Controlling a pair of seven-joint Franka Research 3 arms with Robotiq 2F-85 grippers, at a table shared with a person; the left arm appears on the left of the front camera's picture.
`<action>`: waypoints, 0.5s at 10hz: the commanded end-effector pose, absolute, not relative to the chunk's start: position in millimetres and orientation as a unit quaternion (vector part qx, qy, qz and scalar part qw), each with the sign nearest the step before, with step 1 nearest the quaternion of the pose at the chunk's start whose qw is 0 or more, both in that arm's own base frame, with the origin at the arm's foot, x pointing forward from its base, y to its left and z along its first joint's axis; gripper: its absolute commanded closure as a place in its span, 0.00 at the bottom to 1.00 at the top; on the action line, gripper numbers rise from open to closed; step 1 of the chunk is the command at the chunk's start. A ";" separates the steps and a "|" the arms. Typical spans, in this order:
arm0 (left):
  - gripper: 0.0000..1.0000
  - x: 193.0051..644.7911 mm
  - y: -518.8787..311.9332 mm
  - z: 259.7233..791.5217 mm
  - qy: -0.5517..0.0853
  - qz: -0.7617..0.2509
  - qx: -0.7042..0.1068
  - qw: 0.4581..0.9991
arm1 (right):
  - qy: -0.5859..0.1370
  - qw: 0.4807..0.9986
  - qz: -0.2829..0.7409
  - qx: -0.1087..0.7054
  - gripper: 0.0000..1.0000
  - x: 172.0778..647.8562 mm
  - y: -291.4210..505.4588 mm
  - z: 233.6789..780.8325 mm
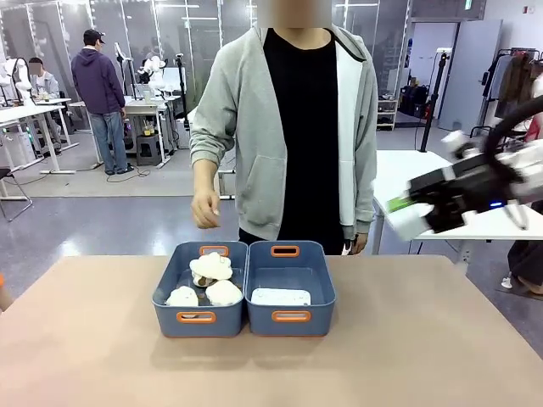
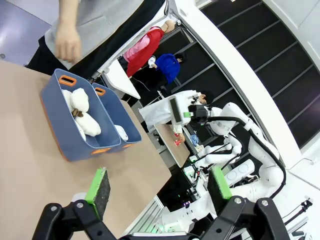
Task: Sort the digital clocks into the basket.
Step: Pick up the Digital clock from the table and place it into the empty Plastic storage basket.
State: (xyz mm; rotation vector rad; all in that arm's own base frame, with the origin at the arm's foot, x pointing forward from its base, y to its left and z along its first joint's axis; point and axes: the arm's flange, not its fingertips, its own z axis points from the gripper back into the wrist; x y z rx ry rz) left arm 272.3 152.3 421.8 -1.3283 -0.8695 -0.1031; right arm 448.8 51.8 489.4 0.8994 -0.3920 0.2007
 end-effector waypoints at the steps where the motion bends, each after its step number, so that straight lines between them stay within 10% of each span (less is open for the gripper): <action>1: 0.00 271.6 152.0 424.9 -0.396 -0.051 -0.600 0.694 | -0.163 0.915 0.115 0.352 0.77 489.7 112.6 468.0; 5: 0.00 271.6 152.0 424.9 -0.396 -0.051 -0.600 0.694 | -0.152 0.940 0.102 0.287 0.77 530.7 210.6 405.4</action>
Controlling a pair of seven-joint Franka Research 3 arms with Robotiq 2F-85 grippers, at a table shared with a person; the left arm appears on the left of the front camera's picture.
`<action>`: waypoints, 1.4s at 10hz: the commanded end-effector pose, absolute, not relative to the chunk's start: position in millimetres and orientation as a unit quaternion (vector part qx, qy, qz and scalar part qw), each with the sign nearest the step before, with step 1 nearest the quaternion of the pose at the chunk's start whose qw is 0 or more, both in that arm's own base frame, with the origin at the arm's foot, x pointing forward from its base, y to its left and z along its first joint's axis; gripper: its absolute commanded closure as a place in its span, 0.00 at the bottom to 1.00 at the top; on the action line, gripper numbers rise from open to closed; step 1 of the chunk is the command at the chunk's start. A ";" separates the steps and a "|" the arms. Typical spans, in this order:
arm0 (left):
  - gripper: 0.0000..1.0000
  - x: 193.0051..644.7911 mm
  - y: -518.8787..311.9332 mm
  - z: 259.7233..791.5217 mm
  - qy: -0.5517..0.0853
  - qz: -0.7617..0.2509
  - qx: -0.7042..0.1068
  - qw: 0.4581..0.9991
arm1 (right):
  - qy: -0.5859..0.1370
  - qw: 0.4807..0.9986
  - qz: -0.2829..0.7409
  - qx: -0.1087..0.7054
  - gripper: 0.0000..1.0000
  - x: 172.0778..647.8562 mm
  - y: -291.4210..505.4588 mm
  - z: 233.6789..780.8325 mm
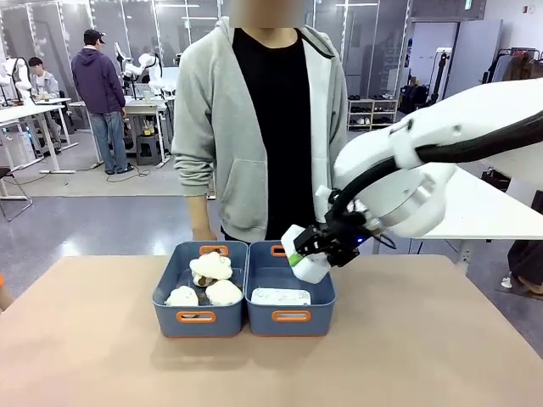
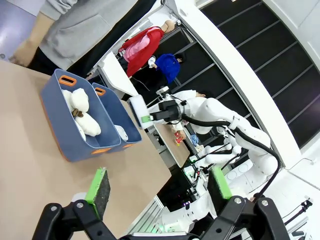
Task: Sort the digital clocks into the basket.
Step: Pick up the Digital clock from the table and place it into the empty Plastic storage basket.
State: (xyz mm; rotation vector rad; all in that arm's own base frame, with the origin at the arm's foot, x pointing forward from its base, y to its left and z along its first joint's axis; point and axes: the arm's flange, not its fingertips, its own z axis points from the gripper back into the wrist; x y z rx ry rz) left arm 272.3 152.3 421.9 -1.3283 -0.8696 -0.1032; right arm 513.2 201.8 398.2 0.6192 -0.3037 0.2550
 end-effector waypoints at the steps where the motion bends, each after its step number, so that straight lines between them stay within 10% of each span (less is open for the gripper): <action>1: 0.00 271.6 152.0 424.9 -0.396 -0.051 -0.600 0.694 | -0.146 0.943 0.085 0.286 0.77 540.9 220.2 394.0; 4: 0.00 271.6 152.0 424.9 -0.396 -0.051 -0.600 0.694 | -0.123 0.953 0.085 0.262 0.77 556.0 247.5 360.1; 5: 0.00 271.6 152.0 424.9 -0.396 -0.051 -0.600 0.694 | -0.120 0.954 0.082 0.261 0.17 557.1 251.8 357.0; 7: 0.00 271.6 152.0 424.9 -0.396 -0.051 -0.600 0.694 | -0.117 0.955 0.086 0.258 0.00 555.5 255.1 356.4; 14: 0.00 271.6 152.0 424.9 -0.396 -0.051 -0.600 0.694 | -0.126 0.952 0.099 0.260 0.00 552.9 246.5 364.6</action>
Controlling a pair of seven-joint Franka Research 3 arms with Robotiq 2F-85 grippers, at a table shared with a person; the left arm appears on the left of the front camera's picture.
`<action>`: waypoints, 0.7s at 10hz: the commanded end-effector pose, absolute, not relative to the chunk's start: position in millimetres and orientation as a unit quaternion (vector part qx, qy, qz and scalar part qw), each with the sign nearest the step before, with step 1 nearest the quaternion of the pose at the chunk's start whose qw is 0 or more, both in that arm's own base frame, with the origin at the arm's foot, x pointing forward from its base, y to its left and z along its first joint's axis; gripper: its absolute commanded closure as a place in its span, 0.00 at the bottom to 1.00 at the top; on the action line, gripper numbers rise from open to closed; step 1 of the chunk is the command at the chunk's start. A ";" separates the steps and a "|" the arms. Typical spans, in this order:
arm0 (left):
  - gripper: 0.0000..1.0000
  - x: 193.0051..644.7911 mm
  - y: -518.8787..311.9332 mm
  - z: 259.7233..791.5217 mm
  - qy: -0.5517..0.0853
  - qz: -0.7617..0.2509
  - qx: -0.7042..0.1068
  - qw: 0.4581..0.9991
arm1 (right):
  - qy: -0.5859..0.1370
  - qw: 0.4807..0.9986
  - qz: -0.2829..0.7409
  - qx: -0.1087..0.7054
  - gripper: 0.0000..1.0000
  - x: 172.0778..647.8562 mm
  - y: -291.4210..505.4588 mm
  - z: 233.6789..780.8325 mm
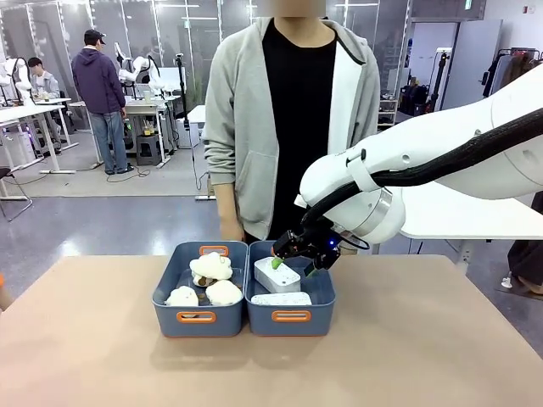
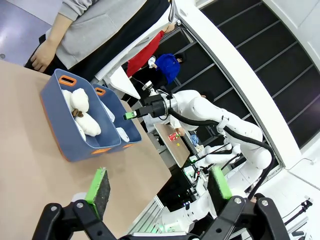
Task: Sort the digital clocks into the basket.
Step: Pick up the Digital clock from the table and place it into the empty Plastic storage basket.
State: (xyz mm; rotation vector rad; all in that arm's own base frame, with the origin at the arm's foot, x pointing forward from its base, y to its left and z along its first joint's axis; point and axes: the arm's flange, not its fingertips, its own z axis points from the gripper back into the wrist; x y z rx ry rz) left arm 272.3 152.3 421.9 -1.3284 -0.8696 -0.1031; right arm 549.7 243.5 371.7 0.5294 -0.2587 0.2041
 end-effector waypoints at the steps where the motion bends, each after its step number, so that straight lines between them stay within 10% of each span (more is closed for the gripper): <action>1: 0.00 271.6 152.0 424.9 -0.396 -0.051 -0.600 0.694 | -0.126 0.952 0.099 0.260 0.00 552.9 246.5 364.6; 7: 0.00 271.6 152.0 424.9 -0.396 -0.051 -0.600 0.694 | -0.126 0.952 0.099 0.260 0.00 552.9 246.5 364.6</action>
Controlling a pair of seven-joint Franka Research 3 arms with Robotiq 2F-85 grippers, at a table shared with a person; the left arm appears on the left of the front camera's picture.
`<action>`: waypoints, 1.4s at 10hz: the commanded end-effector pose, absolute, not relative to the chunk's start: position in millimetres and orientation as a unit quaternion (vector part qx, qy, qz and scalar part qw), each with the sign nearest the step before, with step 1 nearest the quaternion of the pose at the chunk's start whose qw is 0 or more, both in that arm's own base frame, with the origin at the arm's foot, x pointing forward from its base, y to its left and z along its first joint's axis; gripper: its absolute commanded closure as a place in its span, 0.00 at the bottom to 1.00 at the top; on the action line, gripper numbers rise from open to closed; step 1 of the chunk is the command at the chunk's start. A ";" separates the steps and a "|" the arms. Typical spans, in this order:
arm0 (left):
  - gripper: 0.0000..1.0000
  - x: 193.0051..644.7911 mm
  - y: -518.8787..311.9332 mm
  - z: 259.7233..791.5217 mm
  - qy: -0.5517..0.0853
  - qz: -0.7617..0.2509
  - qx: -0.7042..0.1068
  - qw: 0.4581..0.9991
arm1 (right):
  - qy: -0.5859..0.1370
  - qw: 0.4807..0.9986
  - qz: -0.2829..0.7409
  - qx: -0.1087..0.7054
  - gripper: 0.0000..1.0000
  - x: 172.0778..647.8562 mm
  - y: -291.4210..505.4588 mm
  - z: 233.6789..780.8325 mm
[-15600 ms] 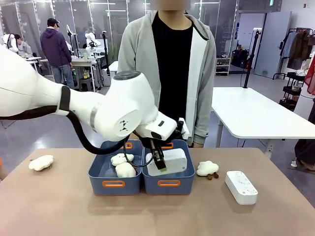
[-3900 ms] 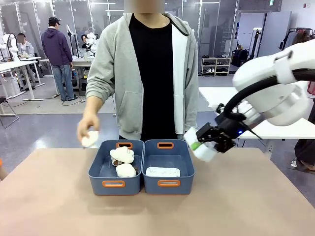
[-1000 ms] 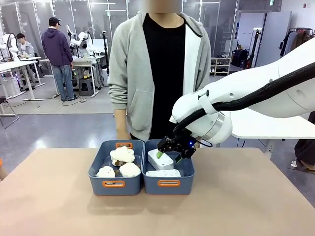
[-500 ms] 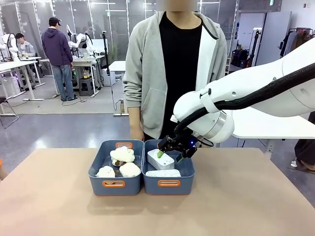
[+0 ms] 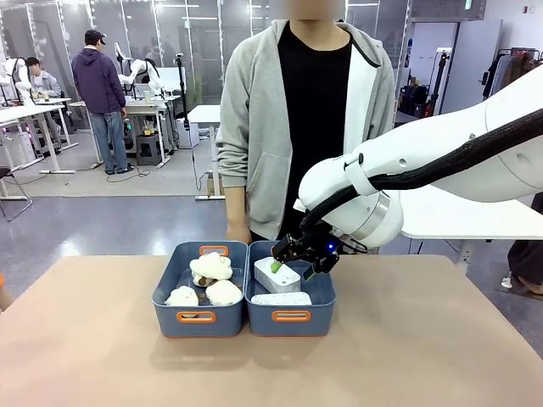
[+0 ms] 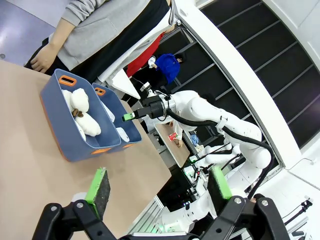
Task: Sort the digital clocks into the basket.
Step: Pick up the Digital clock from the table and place it into the empty Plastic storage basket.
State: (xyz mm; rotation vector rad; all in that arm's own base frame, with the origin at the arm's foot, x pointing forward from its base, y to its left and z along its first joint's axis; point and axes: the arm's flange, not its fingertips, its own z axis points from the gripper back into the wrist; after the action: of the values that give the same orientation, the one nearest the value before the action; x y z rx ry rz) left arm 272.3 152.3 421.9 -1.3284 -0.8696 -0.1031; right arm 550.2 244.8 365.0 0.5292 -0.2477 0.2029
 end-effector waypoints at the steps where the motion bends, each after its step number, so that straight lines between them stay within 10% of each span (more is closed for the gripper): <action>1: 0.00 271.6 152.0 424.9 -0.396 -0.051 -0.600 0.694 | -0.126 0.952 0.099 0.260 0.00 552.9 246.5 364.6; 7: 0.00 271.6 152.0 424.9 -0.396 -0.051 -0.600 0.694 | -0.049 0.897 0.098 0.429 0.00 440.4 157.0 466.5; 14: 0.00 271.6 152.0 424.9 -0.396 -0.051 -0.600 0.694 | -0.116 0.764 -0.004 0.635 0.00 369.1 -100.2 420.2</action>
State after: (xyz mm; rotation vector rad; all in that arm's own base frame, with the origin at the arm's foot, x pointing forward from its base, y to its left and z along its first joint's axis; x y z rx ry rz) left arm 272.1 152.8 421.9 -1.3284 -0.8708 -0.1022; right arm 378.8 -83.1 433.1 1.3544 -0.2156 -0.0412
